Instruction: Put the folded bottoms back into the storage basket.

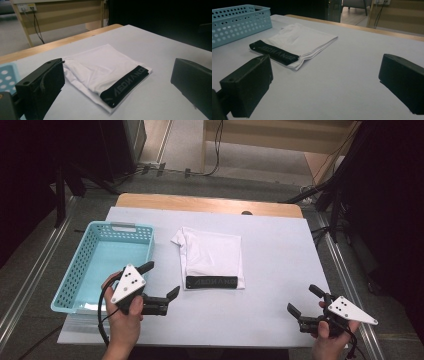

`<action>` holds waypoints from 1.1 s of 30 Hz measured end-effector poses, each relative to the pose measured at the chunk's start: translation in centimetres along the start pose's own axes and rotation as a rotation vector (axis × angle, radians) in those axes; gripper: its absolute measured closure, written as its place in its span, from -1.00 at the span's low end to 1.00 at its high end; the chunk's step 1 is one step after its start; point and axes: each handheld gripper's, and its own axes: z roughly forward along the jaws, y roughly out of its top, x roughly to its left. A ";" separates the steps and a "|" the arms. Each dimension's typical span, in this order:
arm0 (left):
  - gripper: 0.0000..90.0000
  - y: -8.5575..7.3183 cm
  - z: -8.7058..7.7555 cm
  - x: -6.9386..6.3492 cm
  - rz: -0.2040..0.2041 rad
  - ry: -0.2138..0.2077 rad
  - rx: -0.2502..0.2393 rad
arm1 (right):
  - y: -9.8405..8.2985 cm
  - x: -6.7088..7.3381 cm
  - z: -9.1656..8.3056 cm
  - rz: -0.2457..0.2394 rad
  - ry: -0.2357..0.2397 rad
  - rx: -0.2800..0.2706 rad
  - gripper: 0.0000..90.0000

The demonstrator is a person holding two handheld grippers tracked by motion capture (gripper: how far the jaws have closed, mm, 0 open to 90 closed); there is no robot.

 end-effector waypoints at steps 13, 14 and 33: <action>-1.00 1.2 5.1 -1.1 -0.030 -0.054 0.046 | 0.0 -0.4 -0.2 0.008 0.000 0.004 -1.00; -1.00 1.3 6.0 -1.3 -0.047 -0.068 0.065 | 0.0 -0.4 -0.2 0.009 0.001 0.005 -1.00; -0.97 -2.9 13.6 0.3 -0.150 0.047 0.353 | -0.2 -0.4 0.0 0.005 0.009 0.012 -1.00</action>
